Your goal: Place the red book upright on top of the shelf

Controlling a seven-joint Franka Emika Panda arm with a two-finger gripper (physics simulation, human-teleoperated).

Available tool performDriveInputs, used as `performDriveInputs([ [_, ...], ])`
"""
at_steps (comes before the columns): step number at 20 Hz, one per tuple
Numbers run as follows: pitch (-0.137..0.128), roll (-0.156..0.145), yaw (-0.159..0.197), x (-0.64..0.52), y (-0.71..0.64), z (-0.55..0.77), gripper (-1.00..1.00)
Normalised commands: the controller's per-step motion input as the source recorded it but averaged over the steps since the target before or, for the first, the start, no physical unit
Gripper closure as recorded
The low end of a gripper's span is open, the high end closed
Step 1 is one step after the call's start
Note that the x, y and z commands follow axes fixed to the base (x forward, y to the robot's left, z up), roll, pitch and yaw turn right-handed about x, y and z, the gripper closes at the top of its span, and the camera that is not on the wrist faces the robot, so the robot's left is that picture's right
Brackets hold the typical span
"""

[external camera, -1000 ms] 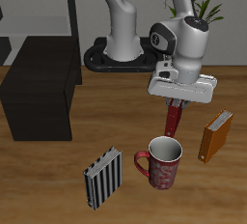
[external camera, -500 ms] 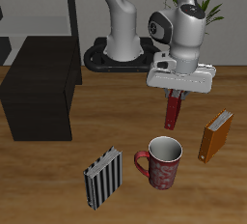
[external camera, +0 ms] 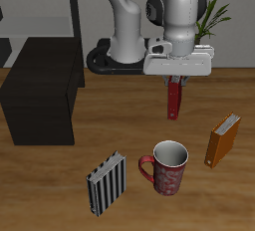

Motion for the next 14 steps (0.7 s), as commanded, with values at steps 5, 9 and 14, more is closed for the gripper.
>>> performDriveInputs([
  [5,-0.029,0.024,0.067,-0.09,-0.33,0.43,1.0],
  [9,-0.017,-0.008,0.039,-0.07,-0.41,0.42,1.0],
  [14,0.012,0.02,-0.017,-0.05,-0.44,0.47,1.0],
])
